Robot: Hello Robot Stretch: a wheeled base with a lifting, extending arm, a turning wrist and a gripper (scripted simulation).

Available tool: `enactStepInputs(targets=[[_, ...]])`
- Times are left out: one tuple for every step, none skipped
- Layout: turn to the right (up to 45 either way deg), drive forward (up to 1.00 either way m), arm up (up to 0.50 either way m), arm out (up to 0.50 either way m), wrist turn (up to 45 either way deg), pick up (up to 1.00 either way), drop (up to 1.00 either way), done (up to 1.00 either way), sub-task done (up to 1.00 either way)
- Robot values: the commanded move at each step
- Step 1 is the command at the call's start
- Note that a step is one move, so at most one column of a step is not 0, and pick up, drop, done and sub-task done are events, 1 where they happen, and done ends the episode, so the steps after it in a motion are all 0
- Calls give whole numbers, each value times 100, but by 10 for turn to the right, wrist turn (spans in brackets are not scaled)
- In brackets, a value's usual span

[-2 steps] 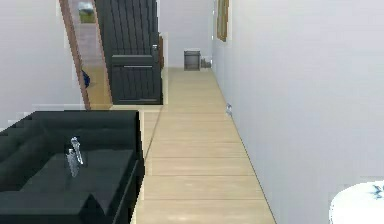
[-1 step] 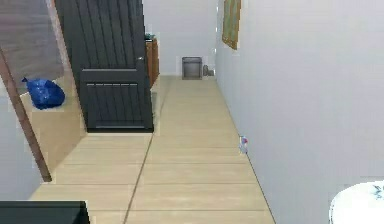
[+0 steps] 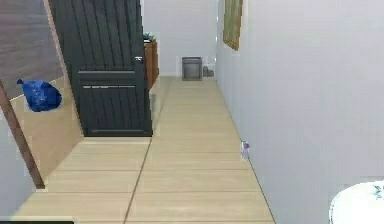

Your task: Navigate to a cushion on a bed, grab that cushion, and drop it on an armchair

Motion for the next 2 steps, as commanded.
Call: enactStepInputs(targets=[[450, 0, 0, 0, 0, 0, 0, 0, 0], [450, 0, 0, 0, 0, 0, 0, 0, 0]])
